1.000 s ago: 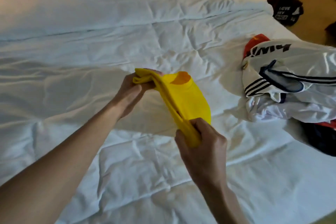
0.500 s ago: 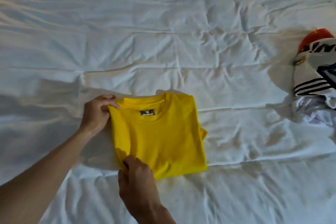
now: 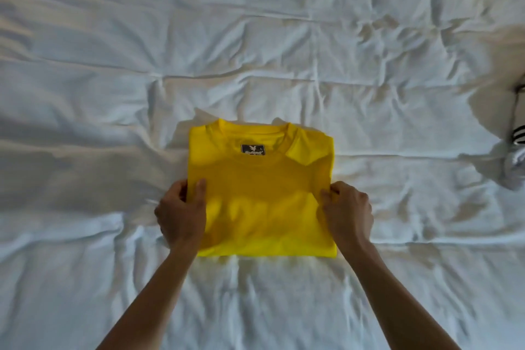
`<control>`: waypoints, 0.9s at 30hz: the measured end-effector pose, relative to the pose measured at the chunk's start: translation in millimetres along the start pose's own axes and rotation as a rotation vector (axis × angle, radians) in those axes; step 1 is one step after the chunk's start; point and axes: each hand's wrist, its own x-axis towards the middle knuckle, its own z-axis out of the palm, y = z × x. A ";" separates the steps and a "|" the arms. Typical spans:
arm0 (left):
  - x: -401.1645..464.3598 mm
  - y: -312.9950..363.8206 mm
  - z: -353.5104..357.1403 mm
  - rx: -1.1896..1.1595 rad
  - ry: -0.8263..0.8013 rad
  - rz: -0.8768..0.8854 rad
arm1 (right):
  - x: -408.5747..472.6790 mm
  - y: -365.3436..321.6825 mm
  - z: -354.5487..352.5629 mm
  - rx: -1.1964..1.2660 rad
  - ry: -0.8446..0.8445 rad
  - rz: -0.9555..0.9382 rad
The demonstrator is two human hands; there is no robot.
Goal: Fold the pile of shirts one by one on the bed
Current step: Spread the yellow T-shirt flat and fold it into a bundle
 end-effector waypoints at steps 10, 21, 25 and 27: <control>0.5 2.2 -7.7 0.038 0.019 0.064 | 2.7 3.8 -1.6 0.330 0.120 -0.025; -8.9 -0.9 -14.4 0.040 0.064 0.117 | -1.9 5.1 7.1 0.094 0.132 -0.137; -15.8 5.3 -19.7 -0.076 0.091 0.198 | 5.7 10.5 5.2 0.448 -0.059 0.008; -16.5 2.1 -18.5 -0.086 0.089 0.197 | 7.7 12.6 5.4 0.612 -0.157 0.171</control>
